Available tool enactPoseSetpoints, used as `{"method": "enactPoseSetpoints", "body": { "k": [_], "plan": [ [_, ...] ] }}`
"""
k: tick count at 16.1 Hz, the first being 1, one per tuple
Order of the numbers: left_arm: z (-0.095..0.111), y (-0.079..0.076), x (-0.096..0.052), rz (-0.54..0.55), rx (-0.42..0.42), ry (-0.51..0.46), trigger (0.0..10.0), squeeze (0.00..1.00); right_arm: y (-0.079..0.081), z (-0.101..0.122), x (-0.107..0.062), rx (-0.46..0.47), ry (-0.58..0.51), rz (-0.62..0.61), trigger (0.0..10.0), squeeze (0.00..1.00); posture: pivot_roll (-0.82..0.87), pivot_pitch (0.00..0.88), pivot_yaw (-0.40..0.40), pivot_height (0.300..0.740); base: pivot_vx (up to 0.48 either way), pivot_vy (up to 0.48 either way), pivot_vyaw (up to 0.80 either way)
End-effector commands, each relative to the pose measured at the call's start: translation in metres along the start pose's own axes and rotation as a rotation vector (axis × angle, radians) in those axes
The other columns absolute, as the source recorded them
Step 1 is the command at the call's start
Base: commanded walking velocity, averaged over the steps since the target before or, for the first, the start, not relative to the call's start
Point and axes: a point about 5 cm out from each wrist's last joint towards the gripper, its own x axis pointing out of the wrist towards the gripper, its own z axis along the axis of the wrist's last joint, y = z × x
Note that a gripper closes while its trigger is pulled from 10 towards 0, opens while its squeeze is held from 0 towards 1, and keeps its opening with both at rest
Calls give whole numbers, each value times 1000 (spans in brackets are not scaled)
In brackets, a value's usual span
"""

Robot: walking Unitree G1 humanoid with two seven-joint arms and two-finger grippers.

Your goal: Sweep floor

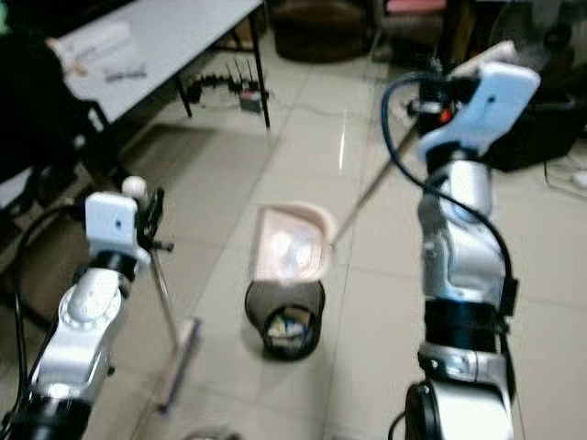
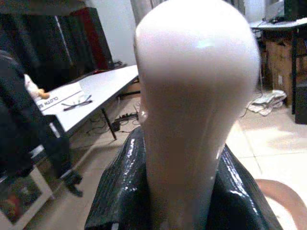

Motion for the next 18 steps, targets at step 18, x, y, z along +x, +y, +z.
{"method": "enactPoseSetpoints", "body": {
  "k": [18],
  "plan": [
    [-13, 11, -11, 32, 93, 90, 10000, 0, 63, 4, -10, -128, -46, 327, 10000, 0, -49, 42, 78, 740, 0, 0, 0]
  ]
}}
